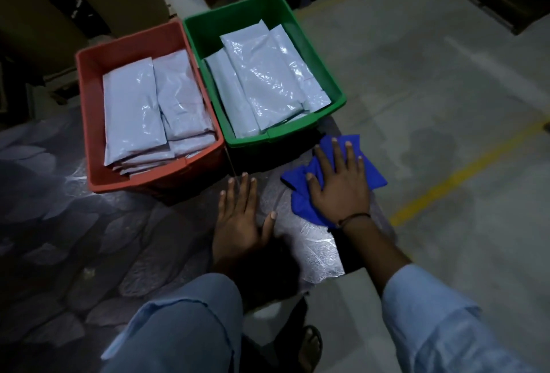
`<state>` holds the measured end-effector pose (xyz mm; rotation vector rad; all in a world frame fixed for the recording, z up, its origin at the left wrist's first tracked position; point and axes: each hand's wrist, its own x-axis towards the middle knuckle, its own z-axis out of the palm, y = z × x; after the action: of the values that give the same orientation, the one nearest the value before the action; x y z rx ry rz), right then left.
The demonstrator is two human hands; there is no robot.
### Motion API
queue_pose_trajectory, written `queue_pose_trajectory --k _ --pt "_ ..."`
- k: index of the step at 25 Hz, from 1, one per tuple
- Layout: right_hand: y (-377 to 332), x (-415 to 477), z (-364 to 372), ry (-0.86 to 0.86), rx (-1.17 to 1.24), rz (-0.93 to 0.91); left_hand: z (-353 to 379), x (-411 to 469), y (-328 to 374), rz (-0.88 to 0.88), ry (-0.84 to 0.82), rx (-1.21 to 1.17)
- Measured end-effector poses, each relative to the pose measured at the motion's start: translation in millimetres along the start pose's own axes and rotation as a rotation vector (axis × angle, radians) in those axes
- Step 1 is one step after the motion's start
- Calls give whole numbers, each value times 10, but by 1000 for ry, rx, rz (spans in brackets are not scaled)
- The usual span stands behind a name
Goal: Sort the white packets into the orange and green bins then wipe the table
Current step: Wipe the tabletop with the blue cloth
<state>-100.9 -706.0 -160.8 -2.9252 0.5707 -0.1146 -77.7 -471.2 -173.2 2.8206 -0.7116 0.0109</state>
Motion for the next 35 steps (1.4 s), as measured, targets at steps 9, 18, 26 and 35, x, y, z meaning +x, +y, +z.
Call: queue_pose_trajectory --k 9,18,26,35 --pt "33 72 -39 -30 58 144 -14 7 14 -16 -12 -20" --pt "284 -785 -192 -77 -48 171 14 11 3 -11 25 2" --pt "49 14 -65 -80 -18 181 -3 -35 43 -3 88 15" --pt "310 -979 -107 -24 -2 146 -33 -8 42 -35 -33 0"
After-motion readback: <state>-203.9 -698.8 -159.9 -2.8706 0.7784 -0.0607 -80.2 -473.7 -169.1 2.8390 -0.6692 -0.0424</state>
